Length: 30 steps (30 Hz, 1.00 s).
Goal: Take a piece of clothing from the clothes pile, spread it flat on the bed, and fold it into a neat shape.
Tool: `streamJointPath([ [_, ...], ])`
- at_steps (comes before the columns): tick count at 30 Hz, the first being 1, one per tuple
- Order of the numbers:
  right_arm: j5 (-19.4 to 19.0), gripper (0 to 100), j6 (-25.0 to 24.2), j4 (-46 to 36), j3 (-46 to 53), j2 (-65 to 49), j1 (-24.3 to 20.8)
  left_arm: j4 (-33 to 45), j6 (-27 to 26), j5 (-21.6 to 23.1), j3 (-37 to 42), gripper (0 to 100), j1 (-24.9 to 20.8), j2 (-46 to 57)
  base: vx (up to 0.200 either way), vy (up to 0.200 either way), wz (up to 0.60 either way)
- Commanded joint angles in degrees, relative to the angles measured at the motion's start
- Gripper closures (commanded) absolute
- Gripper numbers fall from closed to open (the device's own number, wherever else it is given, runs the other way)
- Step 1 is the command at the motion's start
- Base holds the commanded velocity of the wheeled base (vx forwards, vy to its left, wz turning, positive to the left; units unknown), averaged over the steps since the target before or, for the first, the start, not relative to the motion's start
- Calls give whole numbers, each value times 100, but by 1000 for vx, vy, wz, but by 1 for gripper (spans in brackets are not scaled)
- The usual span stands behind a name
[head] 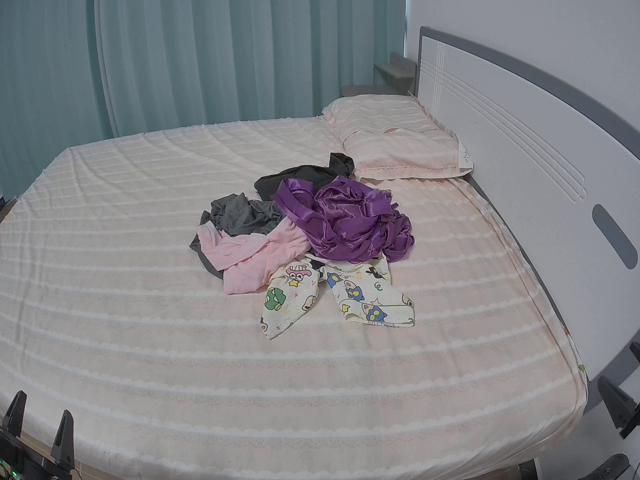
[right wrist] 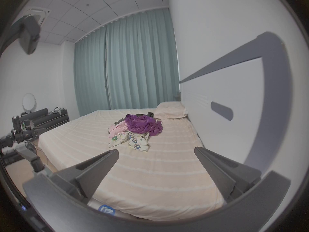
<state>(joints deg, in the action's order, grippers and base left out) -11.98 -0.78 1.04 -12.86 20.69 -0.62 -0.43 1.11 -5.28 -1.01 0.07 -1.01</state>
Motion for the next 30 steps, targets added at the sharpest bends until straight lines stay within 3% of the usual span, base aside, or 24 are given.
streamJointPath([
  [1, -551, 0, -555, 1100, -612, 3363, -509, -1, 3, 1, 101, 0, 1, 92, 0, 0, 0],
  [5, -507, 0, -1021, 1988, -850, 4602, -632, -1, 12, 1, 101, 0, 1, 84, 0, 0, 0],
  [7, -507, 0, -1021, 1988, -850, 4602, -632, -1, 12, 1, 101, 0, 1, 84, 0, 0, 0],
  [10, -269, 0, -1530, 2788, -1456, 6369, -799, -1, 21, 1, 101, 0, 1, 92, 0, 0, 0],
  [19, 539, 0, -2620, 4423, -2440, 9058, -1300, -1, 30, 1, 101, 0, 1, 92, 0, 0, 0],
  [30, 697, 0, -2673, 4440, -3776, 10649, -1423, -1, 65, -8, 101, 0, 1, 92, 0, 0, 0],
])
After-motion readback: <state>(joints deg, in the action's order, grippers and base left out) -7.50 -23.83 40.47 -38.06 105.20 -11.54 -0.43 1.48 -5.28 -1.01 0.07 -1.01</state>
